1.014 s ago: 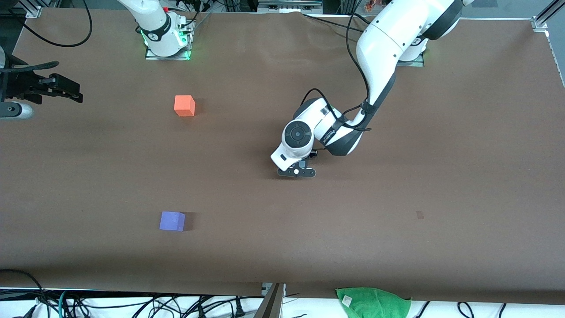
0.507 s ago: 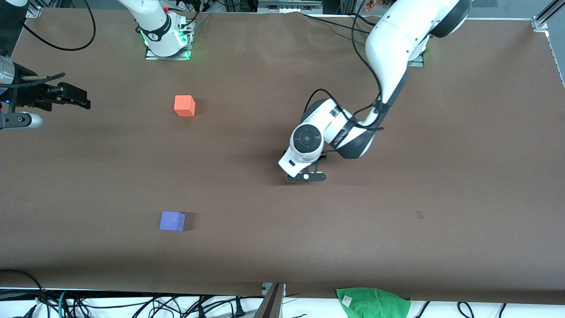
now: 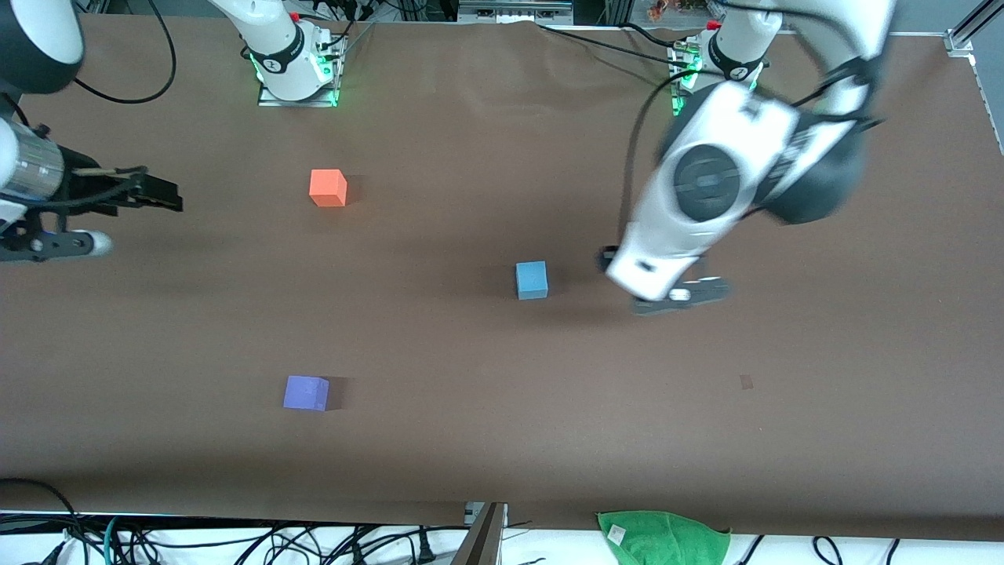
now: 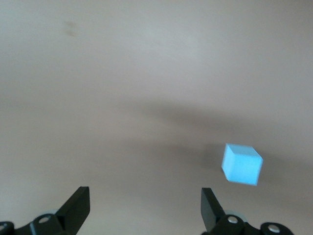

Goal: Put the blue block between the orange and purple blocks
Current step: 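Set down the blue block and open the left gripper while the right gripper reaches out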

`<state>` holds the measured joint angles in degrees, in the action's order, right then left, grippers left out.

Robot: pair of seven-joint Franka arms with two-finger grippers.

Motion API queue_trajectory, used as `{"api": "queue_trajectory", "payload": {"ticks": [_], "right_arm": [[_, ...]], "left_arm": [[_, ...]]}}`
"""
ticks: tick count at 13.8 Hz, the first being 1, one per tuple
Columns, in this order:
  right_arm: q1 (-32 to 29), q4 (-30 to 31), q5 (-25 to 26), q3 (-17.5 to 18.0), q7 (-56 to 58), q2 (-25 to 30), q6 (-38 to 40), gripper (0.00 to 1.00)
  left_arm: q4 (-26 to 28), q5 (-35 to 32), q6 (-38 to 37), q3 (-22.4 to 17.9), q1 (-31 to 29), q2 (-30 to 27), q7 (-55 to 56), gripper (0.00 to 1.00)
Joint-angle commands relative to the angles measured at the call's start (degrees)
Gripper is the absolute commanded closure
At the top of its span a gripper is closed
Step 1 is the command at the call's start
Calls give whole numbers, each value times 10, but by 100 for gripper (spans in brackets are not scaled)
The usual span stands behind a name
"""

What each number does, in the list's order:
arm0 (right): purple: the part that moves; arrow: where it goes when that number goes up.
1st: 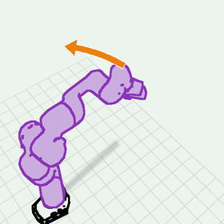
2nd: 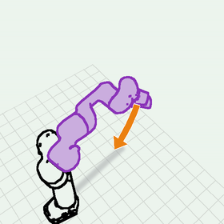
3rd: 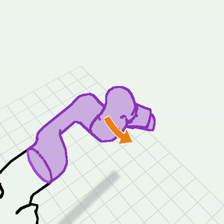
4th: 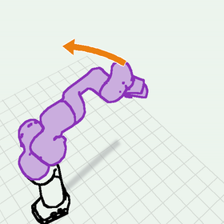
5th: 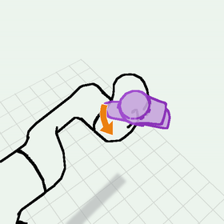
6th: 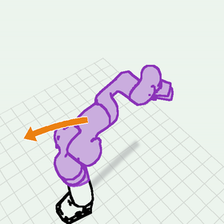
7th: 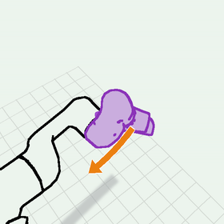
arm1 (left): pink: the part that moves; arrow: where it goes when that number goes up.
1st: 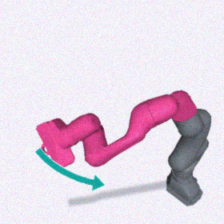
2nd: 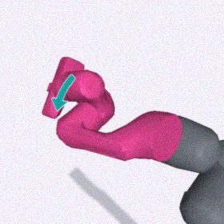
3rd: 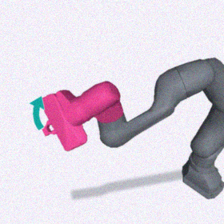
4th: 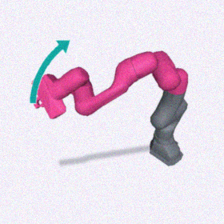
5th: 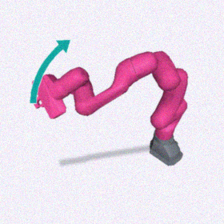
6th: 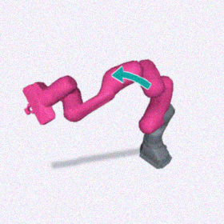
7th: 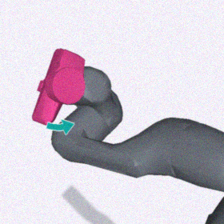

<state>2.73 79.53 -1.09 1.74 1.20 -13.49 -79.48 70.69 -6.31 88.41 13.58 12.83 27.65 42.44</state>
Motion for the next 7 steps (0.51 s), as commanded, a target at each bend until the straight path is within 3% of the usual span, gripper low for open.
{"api": "queue_trajectory", "payload": {"ticks": [1, 7], "right_arm": [[52, 3, -6, 0, -15, -7, -25, 0], [173, 3, -38, 0, -202, -70, -146, 0]], "left_arm": [[18, -6, -3, 13, -106, -37, -13, 0], [19, -11, -39, 9, -231, -79, -314, 0]]}}
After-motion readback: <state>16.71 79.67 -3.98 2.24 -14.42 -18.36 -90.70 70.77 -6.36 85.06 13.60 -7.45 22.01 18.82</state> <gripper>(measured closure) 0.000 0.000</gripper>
